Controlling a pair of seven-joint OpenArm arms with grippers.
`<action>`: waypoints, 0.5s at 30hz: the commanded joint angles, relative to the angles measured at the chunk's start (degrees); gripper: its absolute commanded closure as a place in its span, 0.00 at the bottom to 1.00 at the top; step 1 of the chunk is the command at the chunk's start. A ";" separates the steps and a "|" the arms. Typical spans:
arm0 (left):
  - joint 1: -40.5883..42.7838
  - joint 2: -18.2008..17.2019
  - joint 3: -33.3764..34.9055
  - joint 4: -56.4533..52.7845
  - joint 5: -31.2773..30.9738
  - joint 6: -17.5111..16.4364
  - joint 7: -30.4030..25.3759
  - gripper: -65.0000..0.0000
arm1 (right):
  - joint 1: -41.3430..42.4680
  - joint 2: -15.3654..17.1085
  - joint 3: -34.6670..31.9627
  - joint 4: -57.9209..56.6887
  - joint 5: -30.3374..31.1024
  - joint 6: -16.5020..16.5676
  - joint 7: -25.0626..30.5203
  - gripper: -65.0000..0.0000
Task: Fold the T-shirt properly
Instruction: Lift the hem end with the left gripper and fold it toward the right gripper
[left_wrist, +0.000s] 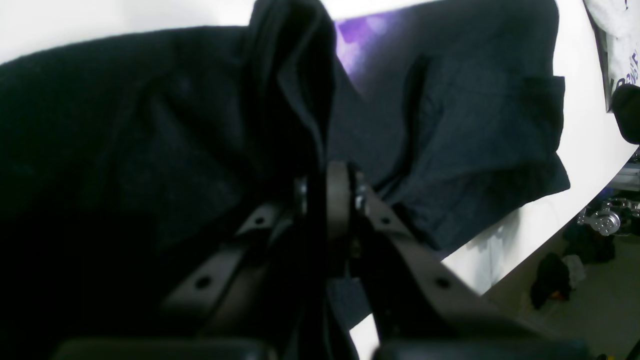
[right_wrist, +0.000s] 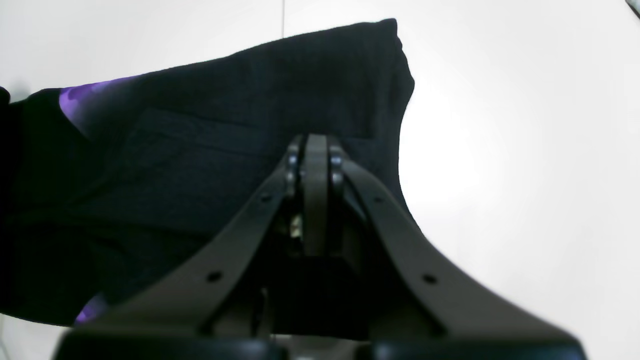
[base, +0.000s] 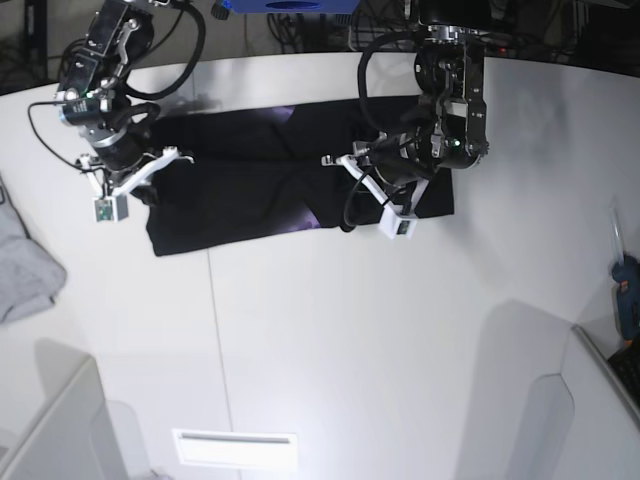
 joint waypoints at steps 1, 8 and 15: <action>-0.63 0.58 0.09 0.79 -1.00 -0.16 -0.77 1.00 | 0.47 0.38 0.07 0.93 0.76 0.07 1.28 1.00; -0.71 0.75 2.82 0.79 -0.91 -0.16 -0.77 1.00 | 0.47 0.38 0.07 0.93 0.76 0.07 1.28 1.00; -0.80 0.84 2.73 0.70 -0.73 -0.16 -0.95 1.00 | 0.47 0.38 0.07 0.93 0.76 0.07 1.28 1.00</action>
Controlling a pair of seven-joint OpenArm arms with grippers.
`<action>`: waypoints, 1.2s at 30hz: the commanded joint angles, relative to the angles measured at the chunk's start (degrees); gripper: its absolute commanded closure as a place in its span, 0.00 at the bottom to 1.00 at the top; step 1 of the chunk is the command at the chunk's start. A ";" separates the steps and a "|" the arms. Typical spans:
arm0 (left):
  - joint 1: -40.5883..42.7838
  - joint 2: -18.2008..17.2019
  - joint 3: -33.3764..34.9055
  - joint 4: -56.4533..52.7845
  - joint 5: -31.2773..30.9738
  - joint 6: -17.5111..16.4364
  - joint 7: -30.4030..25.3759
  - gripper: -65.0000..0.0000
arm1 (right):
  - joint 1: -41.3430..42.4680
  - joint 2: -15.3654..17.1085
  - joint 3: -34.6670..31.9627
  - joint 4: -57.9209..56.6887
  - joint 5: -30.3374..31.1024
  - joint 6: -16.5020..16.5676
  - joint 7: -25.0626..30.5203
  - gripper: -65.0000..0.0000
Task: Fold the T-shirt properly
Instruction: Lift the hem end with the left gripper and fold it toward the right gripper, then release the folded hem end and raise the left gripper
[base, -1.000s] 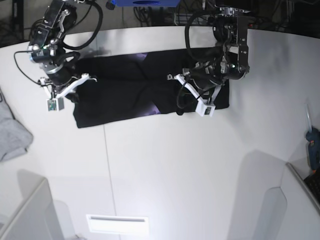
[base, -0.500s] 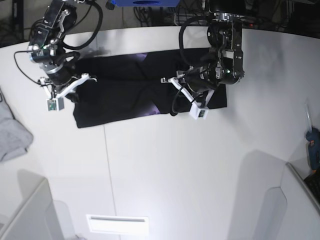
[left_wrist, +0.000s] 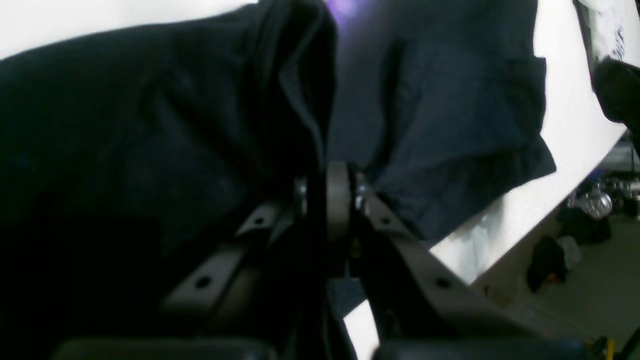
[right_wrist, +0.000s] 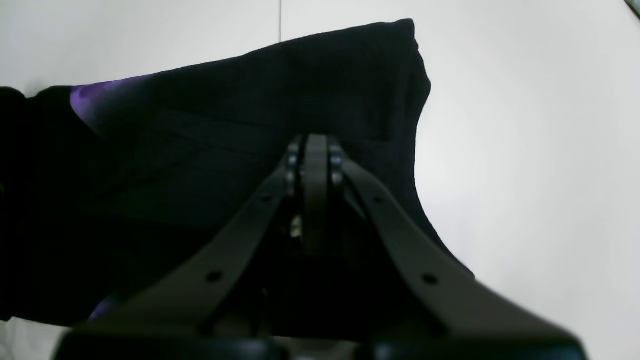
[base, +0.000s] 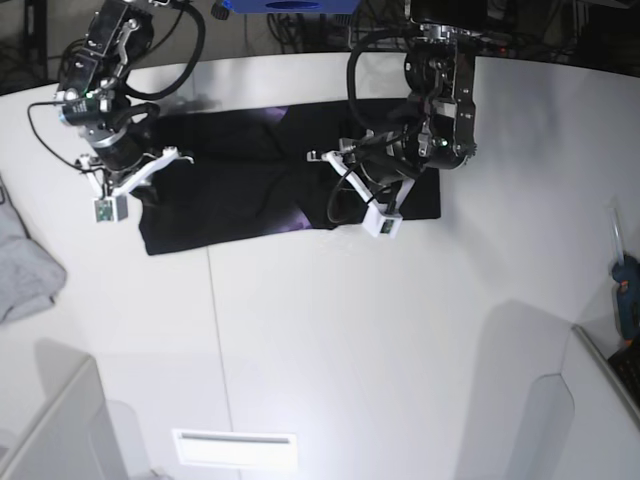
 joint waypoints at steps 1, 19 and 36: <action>-0.63 0.14 0.06 0.83 -0.91 -0.16 -0.90 1.00 | 0.47 0.38 0.09 0.93 0.74 0.07 1.26 1.00; -0.63 0.14 0.33 0.83 -0.91 -0.16 -0.99 1.00 | 0.47 0.38 0.00 0.93 0.74 0.07 1.26 1.00; -1.15 1.63 0.86 1.10 -1.35 -0.51 -0.82 0.14 | 0.65 0.38 0.27 0.93 0.74 0.07 1.26 1.00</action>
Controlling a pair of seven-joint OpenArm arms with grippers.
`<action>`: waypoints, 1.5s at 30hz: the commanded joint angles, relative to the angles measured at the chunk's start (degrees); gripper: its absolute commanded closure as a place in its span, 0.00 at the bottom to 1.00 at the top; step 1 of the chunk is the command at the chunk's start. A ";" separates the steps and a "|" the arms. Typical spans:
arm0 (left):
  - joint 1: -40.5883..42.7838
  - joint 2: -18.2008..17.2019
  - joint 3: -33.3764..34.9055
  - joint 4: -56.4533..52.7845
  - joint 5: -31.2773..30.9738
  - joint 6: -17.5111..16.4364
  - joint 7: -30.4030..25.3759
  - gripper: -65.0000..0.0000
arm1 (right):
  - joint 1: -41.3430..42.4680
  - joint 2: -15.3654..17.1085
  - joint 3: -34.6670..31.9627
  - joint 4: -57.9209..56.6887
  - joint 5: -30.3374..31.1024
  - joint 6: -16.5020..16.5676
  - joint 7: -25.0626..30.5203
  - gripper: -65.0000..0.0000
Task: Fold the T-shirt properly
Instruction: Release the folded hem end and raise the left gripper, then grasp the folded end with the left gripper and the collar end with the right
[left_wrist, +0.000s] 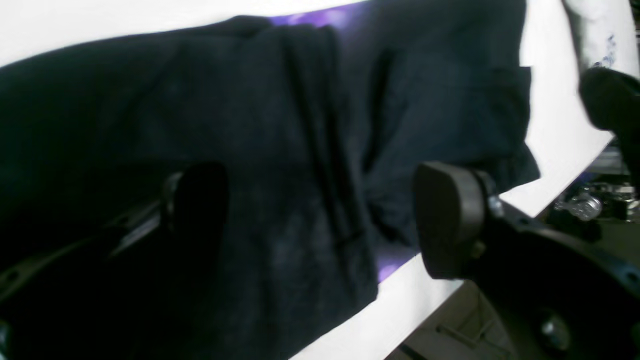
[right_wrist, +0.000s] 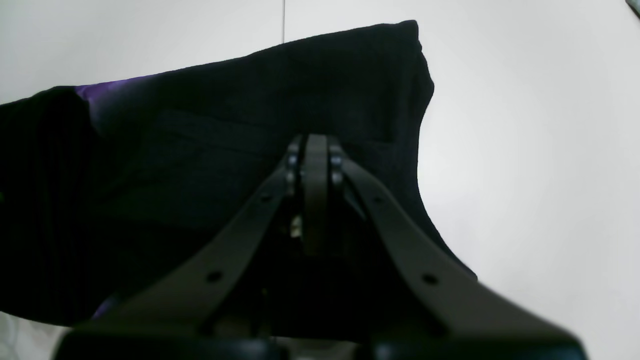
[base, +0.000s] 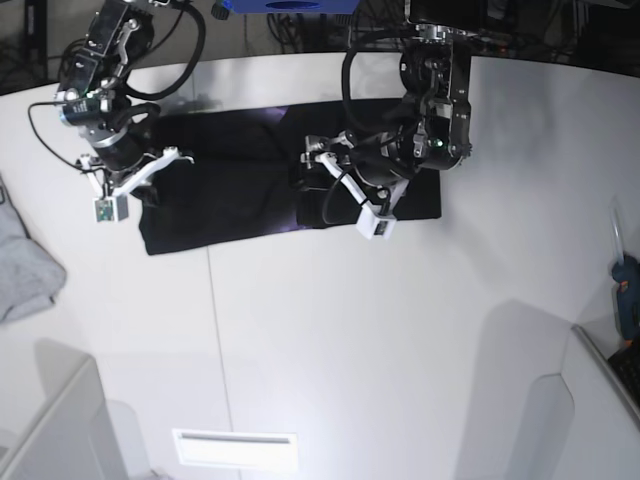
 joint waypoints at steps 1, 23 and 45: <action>-0.80 0.24 -0.11 1.27 -1.09 -0.32 -0.49 0.15 | 0.78 0.38 0.42 0.93 0.74 0.07 1.28 1.00; 19.06 -18.40 -33.16 6.90 -0.56 -0.32 -13.67 1.00 | 13.79 4.87 6.14 -11.12 0.74 7.02 -18.14 0.47; 22.05 -19.02 -21.82 -1.01 -0.65 -0.40 -31.26 1.00 | 15.73 11.02 6.05 -29.22 15.51 8.42 -21.22 0.47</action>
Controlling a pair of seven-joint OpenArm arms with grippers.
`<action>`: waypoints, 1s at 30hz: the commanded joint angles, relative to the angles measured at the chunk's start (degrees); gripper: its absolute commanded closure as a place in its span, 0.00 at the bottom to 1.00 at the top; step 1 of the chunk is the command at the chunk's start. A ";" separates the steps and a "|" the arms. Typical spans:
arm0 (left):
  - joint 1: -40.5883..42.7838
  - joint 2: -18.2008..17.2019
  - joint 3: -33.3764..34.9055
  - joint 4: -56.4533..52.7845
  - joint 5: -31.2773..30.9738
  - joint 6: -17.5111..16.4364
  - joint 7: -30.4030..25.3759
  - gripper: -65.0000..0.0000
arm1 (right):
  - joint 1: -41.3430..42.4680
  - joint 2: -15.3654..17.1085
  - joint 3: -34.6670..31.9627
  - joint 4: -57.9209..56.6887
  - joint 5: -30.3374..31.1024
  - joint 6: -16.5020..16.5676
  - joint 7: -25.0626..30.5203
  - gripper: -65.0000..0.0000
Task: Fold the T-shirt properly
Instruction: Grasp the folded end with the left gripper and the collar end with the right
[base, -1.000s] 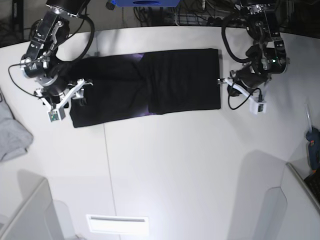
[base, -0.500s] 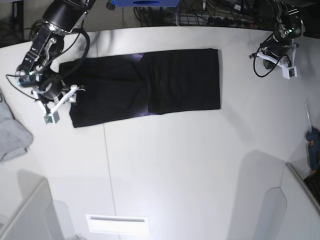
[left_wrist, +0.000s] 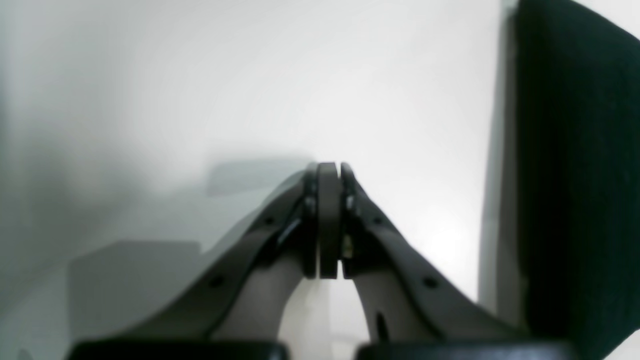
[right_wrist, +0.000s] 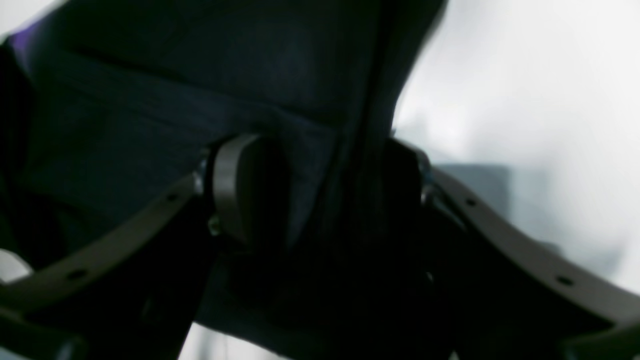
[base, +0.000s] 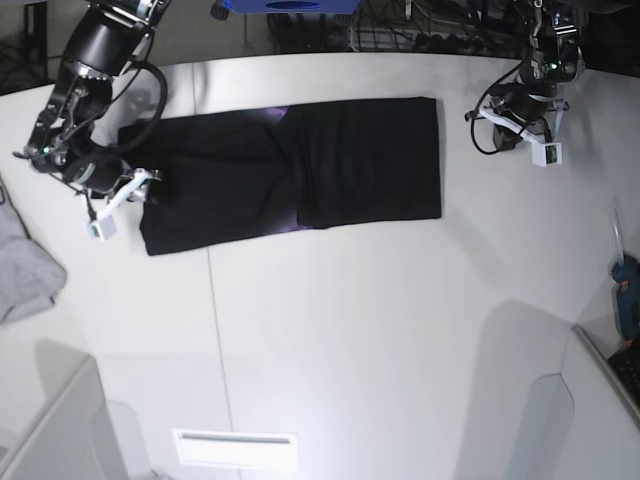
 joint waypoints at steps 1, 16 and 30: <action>0.13 -0.59 -0.18 1.50 -0.45 -0.23 -0.55 1.00 | 0.12 0.33 -0.03 -0.09 0.70 0.12 -2.21 0.47; -3.39 -0.42 7.11 1.15 -0.63 -0.14 -0.28 1.00 | -2.08 0.25 -3.19 -0.71 4.48 -0.15 -4.85 0.50; -6.11 0.20 13.97 0.97 -0.45 -0.05 -0.28 1.00 | -1.11 1.92 -3.72 1.05 4.39 -7.00 0.08 1.00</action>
